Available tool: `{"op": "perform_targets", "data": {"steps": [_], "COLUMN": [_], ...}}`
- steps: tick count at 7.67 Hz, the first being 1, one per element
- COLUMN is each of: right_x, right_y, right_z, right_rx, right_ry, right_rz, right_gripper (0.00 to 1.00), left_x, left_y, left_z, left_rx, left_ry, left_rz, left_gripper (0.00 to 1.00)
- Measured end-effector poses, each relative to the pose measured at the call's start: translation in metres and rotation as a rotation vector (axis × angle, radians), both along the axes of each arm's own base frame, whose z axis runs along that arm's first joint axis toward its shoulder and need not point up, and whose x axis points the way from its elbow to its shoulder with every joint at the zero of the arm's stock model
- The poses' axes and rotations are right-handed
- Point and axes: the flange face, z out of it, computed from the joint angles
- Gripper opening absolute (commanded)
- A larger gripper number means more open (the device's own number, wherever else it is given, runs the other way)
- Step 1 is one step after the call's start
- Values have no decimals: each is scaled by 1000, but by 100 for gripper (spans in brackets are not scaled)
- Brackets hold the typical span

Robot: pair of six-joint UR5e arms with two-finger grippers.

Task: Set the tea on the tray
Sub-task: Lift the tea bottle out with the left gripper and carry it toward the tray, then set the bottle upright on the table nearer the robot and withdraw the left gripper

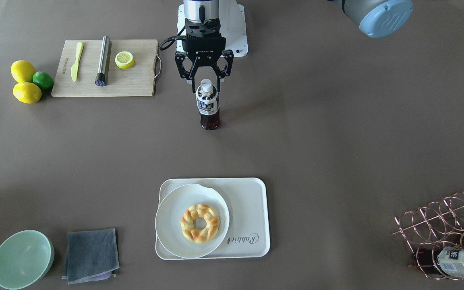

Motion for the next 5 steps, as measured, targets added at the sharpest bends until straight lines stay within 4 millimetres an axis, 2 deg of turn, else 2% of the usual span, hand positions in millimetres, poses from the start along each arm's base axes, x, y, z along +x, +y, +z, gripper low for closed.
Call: {"op": "perform_targets", "data": {"steps": [2,3,4,5], "right_x": [0,0,0,0], "right_y": [2,3,5,6], "right_z": [2,3,6,7], "right_rx": [-2,-8,-15,-20], "right_ry": [0,-1,-1,-4], "right_rz": [-1,0,1,2], "right_gripper": [100,100,100,100], "left_x": [-8,-20,-38,-62], "left_y": [2,1,-5,-22], "left_z": [-6,-12,-17,-17], "left_rx": [8,18,35,41], "left_ry": [17,32,29,7], "left_rz": [2,4,8,27], "left_gripper": [98,98,98,98]}}
